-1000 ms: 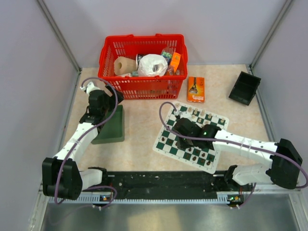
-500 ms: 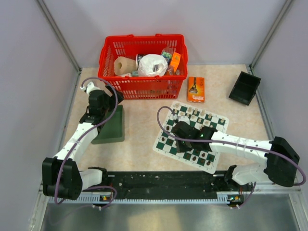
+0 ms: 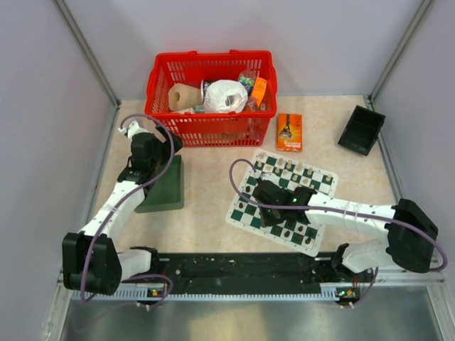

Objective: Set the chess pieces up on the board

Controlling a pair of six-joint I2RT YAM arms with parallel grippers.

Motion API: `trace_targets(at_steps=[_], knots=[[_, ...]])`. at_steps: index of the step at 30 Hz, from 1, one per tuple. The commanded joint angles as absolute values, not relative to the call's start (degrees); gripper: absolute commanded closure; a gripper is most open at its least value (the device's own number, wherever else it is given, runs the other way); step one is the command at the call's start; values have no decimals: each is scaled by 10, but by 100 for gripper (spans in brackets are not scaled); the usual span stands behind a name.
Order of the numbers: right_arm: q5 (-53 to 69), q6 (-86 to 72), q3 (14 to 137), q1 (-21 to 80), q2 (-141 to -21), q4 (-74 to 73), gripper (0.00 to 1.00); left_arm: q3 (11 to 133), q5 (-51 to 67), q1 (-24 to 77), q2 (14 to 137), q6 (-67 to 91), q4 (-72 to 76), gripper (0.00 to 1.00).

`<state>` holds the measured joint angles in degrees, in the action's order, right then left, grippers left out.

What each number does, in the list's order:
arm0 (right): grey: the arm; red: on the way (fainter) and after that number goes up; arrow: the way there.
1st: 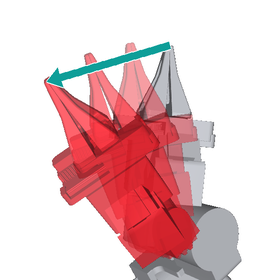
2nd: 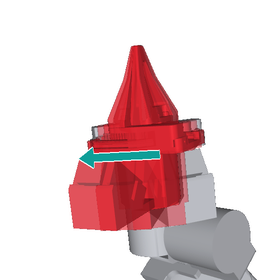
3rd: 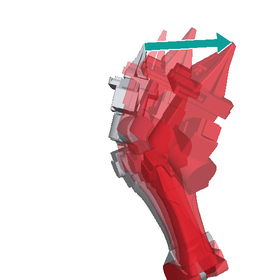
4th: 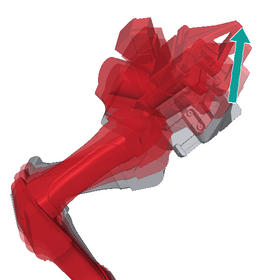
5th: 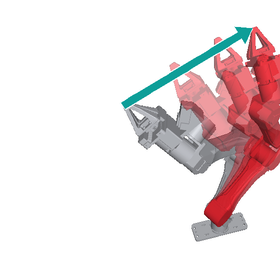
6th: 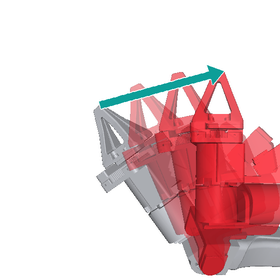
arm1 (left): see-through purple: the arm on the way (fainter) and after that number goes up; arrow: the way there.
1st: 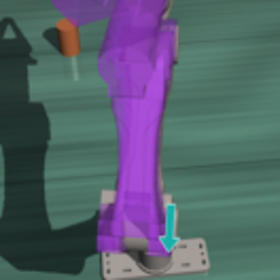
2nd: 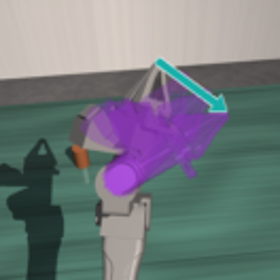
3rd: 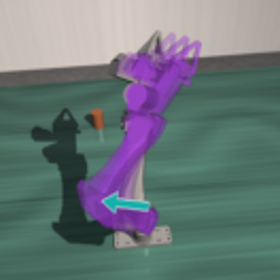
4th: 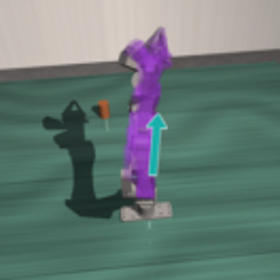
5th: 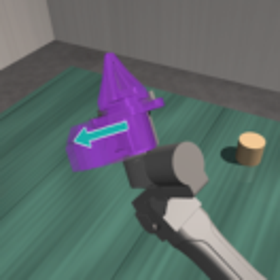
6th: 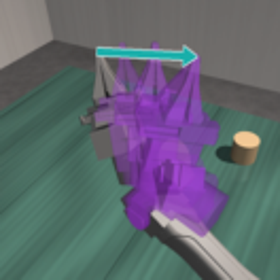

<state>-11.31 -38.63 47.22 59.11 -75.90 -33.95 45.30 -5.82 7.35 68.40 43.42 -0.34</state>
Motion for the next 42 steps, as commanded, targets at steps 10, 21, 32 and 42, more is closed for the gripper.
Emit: trace_targets(at_steps=[10,21,32,42], knots=[[-112,-380,486,599,-781,-361,96,449,-60,70,683,432,25,1],[-137,-393,488,599,-772,-355,96,449,-61,70,682,432,25,1],[-135,-401,480,599,-771,-340,96,449,-61,70,680,432,25,1],[-140,-402,475,599,-775,-335,95,451,-60,70,682,432,26,1]])
